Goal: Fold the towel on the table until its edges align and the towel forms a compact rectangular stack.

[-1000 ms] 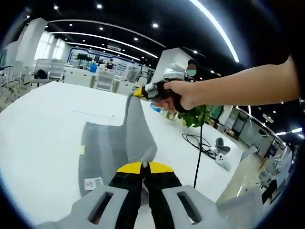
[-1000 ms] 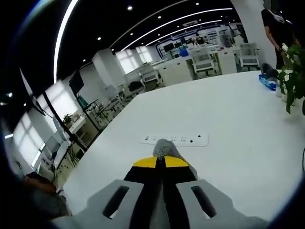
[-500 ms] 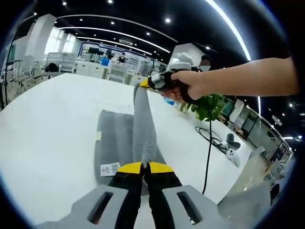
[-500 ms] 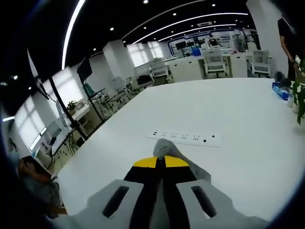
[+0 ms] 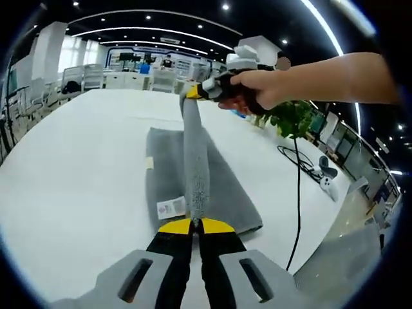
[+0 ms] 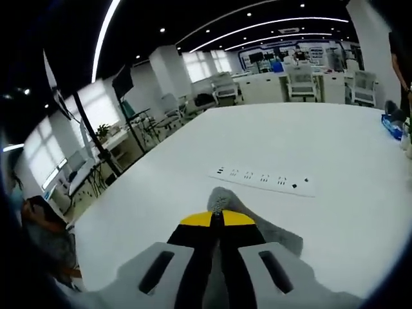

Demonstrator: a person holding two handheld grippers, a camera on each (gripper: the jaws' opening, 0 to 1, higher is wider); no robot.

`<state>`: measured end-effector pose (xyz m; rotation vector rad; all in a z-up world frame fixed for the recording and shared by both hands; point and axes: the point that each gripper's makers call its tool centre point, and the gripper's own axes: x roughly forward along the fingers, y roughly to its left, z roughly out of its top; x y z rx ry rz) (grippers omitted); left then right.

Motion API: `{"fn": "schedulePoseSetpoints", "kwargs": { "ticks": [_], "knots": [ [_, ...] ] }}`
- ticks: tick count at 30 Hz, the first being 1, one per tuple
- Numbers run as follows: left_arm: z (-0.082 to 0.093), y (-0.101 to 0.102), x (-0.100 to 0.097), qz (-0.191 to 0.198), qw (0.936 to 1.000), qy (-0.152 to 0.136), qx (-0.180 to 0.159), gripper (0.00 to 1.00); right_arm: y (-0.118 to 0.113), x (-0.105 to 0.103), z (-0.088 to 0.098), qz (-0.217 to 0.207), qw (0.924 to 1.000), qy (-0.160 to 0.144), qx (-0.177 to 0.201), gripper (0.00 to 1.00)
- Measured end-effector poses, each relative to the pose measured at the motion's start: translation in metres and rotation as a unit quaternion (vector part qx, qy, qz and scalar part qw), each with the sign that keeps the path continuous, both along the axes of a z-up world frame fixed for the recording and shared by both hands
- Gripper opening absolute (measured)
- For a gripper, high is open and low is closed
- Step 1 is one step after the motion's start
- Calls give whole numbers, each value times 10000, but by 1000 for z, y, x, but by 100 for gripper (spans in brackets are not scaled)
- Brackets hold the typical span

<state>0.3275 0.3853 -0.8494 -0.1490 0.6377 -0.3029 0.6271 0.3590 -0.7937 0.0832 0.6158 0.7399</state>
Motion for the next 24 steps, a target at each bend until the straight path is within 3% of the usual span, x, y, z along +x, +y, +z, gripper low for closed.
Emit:
{"fn": "schedulePoseSetpoints", "kwargs": {
  "ticks": [4,10,20,24],
  "knots": [
    [-10,1,-3,-33,9998,179,-26,3,8,0,-10,151,9997,-24,-180,1],
    [-13,4,-4,-36,9996,272,1,3,20,-1,-11,300,9992,-56,-268,1],
    [-27,12,-11,-125,9986,445,273,3,30,-9,-24,326,9992,0,-229,1],
    [-30,15,-17,-36,9981,593,166,2,32,-6,-30,180,9997,114,-155,2]
  ]
}}
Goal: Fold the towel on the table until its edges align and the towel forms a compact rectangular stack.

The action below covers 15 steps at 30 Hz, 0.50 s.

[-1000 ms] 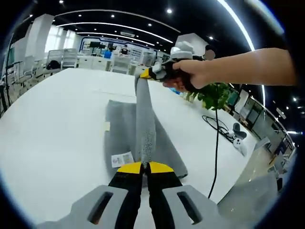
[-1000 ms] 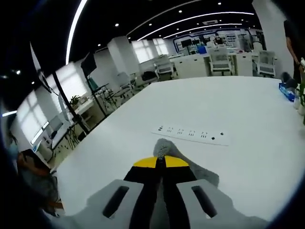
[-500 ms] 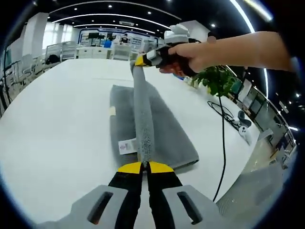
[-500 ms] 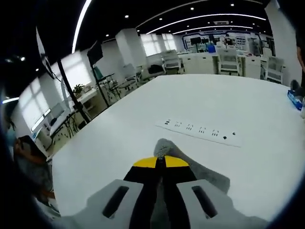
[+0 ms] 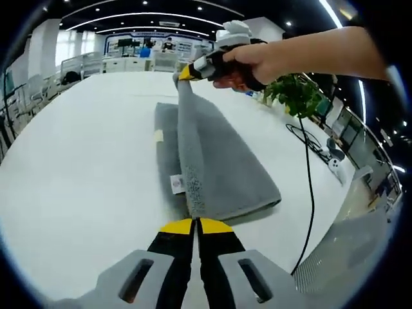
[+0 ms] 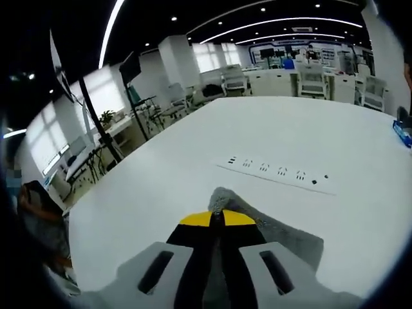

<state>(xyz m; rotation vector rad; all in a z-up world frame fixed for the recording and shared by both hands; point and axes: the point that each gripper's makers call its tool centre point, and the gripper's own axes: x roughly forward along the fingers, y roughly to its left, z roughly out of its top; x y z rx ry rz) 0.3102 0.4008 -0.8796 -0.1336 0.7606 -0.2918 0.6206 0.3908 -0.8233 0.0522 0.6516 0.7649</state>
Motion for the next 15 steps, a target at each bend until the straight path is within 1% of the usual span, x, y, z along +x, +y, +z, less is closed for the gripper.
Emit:
{"fn": "schedulePoseSetpoints", "kwargs": {
  "ticks": [4,6,9,15],
  "knots": [
    [1,1,-1,-18,10000,-1,13,2,-1,0,-7,-98,9998,147,22,3],
    [1,1,-2,-13,10000,2,7,3,-1,-2,-4,-140,9997,170,43,3],
    [5,2,-4,12,10000,-13,-24,3,-1,-3,-6,-176,9995,229,88,4],
    [5,2,-2,32,10000,-29,-55,3,0,1,-7,-151,9996,212,107,5]
  ]
}}
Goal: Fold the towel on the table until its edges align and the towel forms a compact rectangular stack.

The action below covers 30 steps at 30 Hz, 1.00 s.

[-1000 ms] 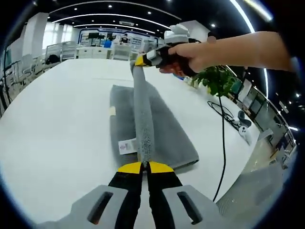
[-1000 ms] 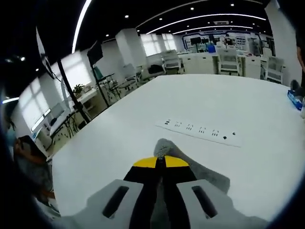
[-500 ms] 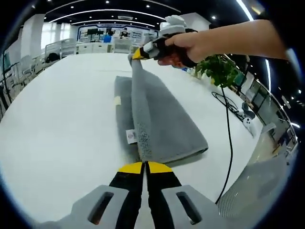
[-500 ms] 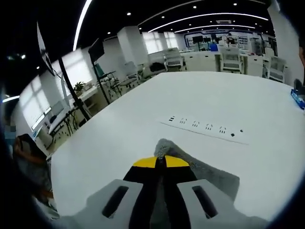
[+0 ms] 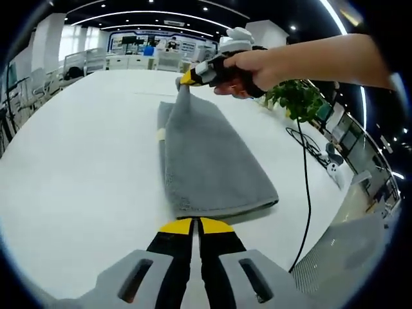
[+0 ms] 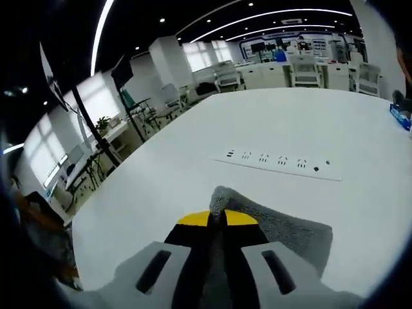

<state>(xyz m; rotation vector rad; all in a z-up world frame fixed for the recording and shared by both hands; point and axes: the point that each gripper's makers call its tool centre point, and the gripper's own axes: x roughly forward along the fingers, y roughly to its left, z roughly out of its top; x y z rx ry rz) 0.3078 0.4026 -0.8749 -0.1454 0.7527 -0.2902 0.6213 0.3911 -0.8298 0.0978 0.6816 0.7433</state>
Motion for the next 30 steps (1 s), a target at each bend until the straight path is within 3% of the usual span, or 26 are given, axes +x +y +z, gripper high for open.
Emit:
{"fn": "schedulePoseSetpoints", "kwargs": {
  "ticks": [7,19,30],
  "knots": [
    [-3,-2,5,12,10000,6,-41,3,-3,1,5,45,9998,-176,-51,13],
    [13,-17,13,-81,9998,-181,-77,4,-36,12,7,-239,9996,-151,-85,13],
    [17,-12,24,-179,9993,-311,89,6,-73,1,8,-323,9991,-167,-235,17]
  ]
}}
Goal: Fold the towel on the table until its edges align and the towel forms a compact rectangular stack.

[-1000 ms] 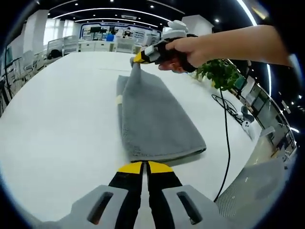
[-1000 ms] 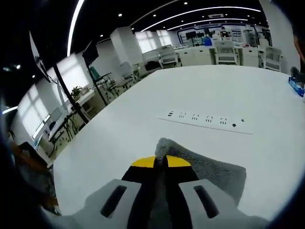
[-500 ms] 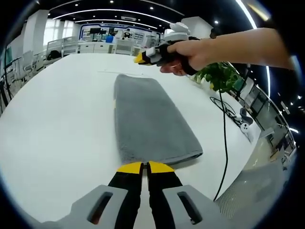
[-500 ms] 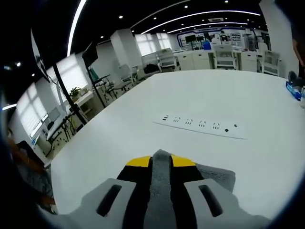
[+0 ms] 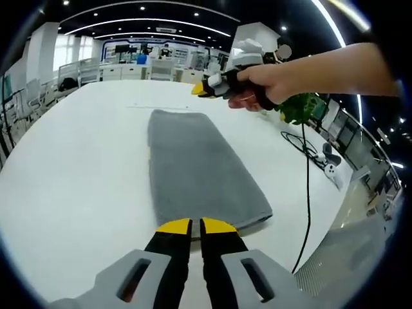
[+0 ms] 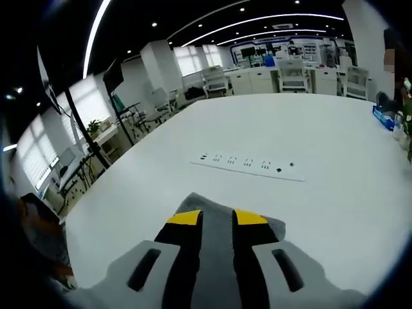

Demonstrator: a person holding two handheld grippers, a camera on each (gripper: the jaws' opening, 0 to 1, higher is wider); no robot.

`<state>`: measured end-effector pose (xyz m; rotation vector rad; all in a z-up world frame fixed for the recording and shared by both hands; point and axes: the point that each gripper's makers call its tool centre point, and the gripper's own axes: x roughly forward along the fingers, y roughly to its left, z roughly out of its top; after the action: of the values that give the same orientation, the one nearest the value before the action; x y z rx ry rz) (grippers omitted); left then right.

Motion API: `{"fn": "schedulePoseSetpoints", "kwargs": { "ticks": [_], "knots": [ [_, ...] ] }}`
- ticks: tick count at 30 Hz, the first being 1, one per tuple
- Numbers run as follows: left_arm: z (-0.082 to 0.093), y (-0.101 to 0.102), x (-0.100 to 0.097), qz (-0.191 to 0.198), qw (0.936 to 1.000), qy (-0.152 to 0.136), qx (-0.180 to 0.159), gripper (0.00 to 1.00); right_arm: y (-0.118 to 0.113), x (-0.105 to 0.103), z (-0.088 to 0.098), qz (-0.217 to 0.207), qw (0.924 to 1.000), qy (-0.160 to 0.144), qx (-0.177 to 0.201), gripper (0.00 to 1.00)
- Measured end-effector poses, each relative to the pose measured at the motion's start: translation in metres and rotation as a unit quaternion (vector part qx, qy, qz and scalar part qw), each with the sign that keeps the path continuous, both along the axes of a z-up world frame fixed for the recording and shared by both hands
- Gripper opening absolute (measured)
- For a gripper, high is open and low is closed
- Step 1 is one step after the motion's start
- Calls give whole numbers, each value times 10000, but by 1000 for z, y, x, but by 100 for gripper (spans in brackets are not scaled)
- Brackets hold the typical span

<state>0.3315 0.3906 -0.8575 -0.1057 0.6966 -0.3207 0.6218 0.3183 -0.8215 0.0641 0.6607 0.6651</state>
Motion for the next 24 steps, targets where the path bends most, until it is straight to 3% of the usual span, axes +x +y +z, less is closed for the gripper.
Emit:
{"fn": "schedulePoseSetpoints", "kwargs": {
  "ticks": [5,11,18,24],
  "knots": [
    [7,7,13,-109,9997,-168,146,8,-17,-7,-2,39,9998,-62,-158,18],
    [11,24,36,-53,9990,-321,305,15,-34,-31,-8,209,9992,-70,-324,22],
    [15,36,59,-81,9982,-359,476,19,-40,-38,-12,308,9991,-63,-276,27],
    [21,36,69,-283,9972,-413,554,19,-43,-55,-16,533,9982,-86,-249,30]
  ]
}}
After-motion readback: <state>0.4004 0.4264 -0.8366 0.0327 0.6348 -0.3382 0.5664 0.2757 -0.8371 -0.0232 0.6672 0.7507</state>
